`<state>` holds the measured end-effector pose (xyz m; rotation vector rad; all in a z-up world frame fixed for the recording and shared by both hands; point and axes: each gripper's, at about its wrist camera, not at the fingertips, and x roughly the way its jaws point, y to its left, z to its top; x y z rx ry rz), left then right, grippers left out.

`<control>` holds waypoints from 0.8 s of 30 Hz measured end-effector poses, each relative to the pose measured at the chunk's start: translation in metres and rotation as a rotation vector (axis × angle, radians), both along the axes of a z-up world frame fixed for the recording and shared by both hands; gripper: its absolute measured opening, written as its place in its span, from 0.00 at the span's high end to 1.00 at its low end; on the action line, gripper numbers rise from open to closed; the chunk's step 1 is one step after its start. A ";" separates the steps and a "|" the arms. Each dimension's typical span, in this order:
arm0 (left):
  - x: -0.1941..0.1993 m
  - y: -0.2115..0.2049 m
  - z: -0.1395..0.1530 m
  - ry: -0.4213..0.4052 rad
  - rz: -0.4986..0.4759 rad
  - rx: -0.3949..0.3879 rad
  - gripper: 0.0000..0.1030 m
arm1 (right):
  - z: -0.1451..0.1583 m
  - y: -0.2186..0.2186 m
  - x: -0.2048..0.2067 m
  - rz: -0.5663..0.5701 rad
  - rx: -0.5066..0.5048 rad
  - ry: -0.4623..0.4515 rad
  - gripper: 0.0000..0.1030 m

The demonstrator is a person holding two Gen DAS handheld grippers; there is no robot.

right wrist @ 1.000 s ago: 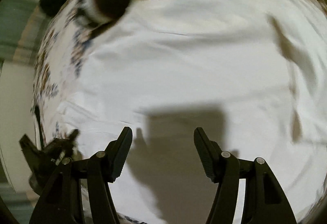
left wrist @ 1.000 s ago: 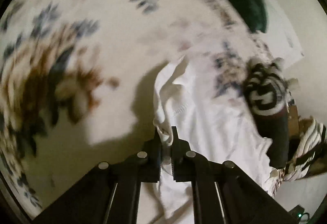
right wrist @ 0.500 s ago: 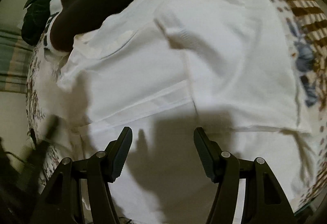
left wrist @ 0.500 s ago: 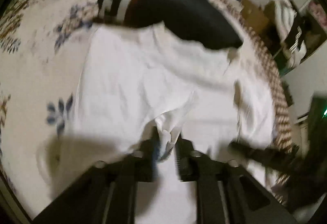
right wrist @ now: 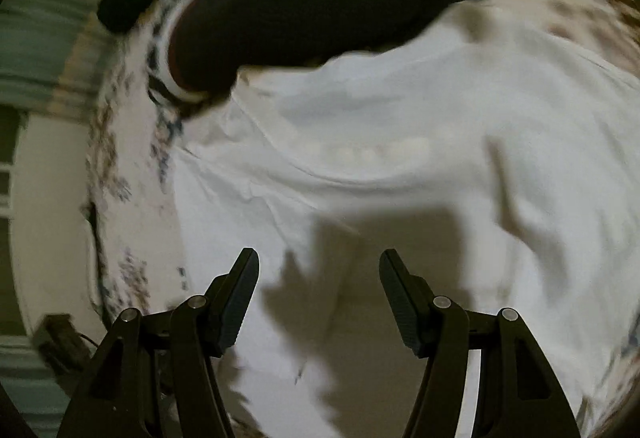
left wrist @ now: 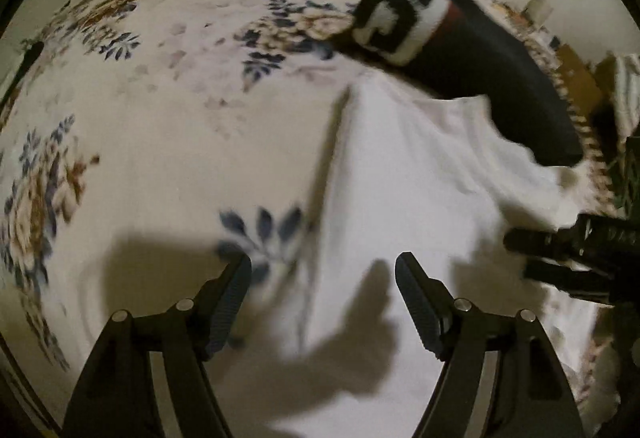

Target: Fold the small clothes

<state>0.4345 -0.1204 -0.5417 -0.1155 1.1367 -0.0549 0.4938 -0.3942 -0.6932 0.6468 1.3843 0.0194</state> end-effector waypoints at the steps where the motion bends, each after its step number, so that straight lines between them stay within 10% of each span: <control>1: 0.007 0.002 -0.007 0.015 0.005 0.044 0.29 | -0.009 0.005 0.009 0.007 -0.019 0.045 0.37; 3: 0.009 0.013 -0.017 0.041 0.013 0.059 0.29 | -0.013 0.010 0.018 0.006 -0.039 0.052 0.43; 6: 0.007 0.029 -0.025 0.054 0.042 0.061 0.26 | 0.002 0.019 0.026 0.041 -0.106 0.001 0.95; 12: 0.003 0.044 -0.027 0.079 0.080 0.057 0.26 | 0.030 0.035 0.044 0.098 -0.187 -0.141 0.96; 19: -0.003 0.032 0.008 0.046 0.037 0.052 0.27 | 0.021 0.009 0.055 0.131 -0.111 -0.099 0.91; 20: -0.002 0.028 0.018 0.026 0.016 0.050 0.26 | 0.025 0.001 0.047 0.115 -0.091 -0.103 0.86; 22: 0.004 0.018 0.032 0.004 -0.033 0.047 0.25 | 0.041 -0.021 0.026 0.075 -0.074 -0.135 0.45; 24: 0.021 0.003 0.043 -0.009 -0.107 0.043 0.08 | 0.057 -0.050 0.007 0.038 -0.099 -0.164 0.38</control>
